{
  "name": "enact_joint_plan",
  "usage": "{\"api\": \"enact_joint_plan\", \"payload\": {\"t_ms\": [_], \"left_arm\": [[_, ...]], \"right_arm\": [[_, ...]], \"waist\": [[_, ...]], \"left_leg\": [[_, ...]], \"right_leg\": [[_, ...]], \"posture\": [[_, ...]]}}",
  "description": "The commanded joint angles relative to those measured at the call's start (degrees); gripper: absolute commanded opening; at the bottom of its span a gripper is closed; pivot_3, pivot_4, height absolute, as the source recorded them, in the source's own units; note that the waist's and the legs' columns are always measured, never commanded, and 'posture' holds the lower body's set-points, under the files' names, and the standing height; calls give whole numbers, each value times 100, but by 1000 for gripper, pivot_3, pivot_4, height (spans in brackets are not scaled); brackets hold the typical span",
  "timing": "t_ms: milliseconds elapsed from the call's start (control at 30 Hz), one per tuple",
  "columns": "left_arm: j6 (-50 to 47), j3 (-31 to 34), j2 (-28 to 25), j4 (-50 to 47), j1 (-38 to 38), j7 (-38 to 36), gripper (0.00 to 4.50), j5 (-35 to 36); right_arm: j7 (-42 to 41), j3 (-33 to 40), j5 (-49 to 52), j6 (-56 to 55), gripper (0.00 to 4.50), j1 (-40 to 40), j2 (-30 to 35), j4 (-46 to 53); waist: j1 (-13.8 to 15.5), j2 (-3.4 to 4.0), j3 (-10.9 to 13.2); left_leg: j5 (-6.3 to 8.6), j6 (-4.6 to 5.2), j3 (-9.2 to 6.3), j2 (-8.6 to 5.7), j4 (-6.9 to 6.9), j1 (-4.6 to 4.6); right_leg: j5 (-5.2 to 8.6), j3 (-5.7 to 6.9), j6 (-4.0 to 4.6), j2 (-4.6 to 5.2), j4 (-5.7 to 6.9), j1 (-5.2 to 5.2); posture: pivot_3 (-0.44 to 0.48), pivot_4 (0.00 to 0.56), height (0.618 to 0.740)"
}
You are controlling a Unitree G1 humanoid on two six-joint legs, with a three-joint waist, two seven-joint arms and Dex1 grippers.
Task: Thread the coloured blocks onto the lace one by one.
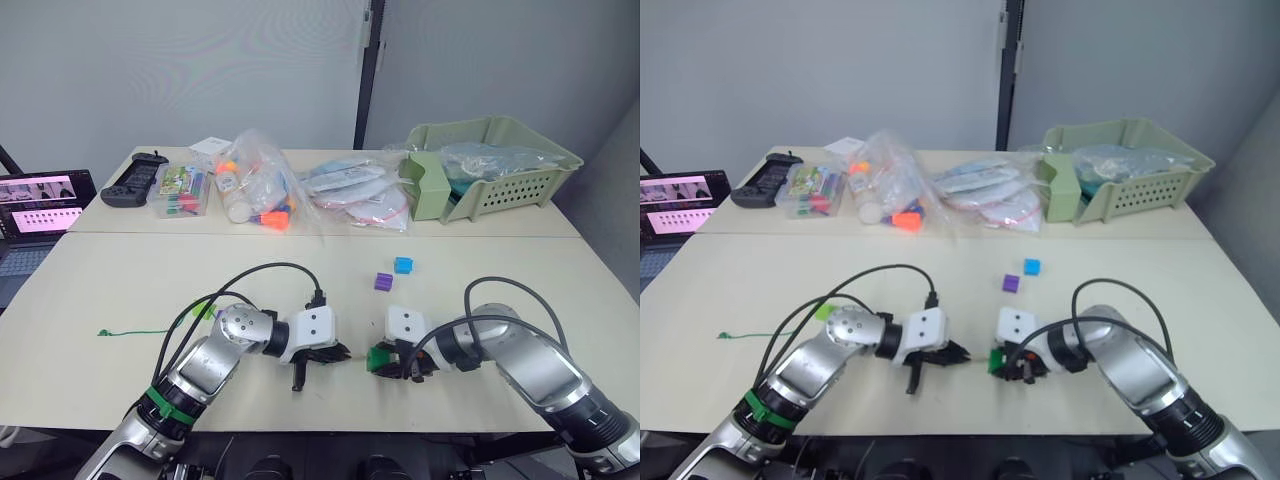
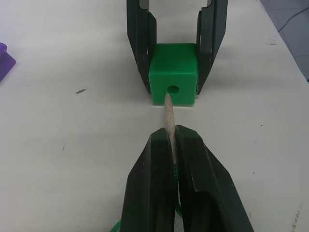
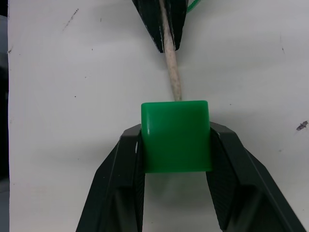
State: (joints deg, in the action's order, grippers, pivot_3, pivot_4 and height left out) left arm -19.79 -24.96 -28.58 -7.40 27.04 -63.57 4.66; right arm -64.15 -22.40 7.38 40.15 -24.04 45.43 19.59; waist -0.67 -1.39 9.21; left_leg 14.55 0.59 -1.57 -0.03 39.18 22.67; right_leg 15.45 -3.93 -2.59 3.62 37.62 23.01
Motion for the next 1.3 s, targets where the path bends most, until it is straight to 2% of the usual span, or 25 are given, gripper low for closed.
{"api": "enact_joint_plan", "payload": {"t_ms": [33,433,600,767,967,1233,1300], "left_arm": [[37,12,131,-228,148,-11,0,120],[-189,-234,222,-145,264,-324,0,133],[-97,-277,268,22,300,-231,0,-5],[-71,-313,437,64,329,-94,0,-25],[-18,-613,1005,348,411,-170,0,60],[312,-432,1036,745,465,-497,0,135],[377,-261,951,758,482,-595,787,237]], "right_arm": [[69,-132,-88,89,1194,61,39,14],[247,-14,-22,346,1194,25,-52,77],[276,37,17,415,1194,98,-1,169],[325,40,55,495,1194,132,-6,240],[407,14,57,566,1194,43,-134,176],[463,57,52,655,1194,34,-167,207],[498,83,58,686,1194,50,-178,228]], "waist": [[-2,0,0],[-3,-1,0],[-5,0,0],[-1,0,0],[20,-1,0],[17,-1,0],[1,-1,0]], "left_leg": [[0,0,0,0,0,0],[0,0,0,-1,1,-2],[0,0,-3,2,-3,0],[0,0,-2,2,-2,1],[0,0,-3,0,3,-1],[1,1,-5,3,-2,-38],[1,1,-5,7,-6,-37]], "right_leg": [[0,0,0,0,0,0],[0,0,0,0,-4,-7],[0,0,0,-5,4,3],[0,0,0,-5,1,1],[0,0,0,-4,-5,-9],[3,4,-4,-6,-41,-63],[3,4,-4,-9,-52,-65]], "posture": [[0,150,740],[0,150,740],[0,150,740],[0,150,740],[0,150,740],[0,150,740],[0,150,740]]}}
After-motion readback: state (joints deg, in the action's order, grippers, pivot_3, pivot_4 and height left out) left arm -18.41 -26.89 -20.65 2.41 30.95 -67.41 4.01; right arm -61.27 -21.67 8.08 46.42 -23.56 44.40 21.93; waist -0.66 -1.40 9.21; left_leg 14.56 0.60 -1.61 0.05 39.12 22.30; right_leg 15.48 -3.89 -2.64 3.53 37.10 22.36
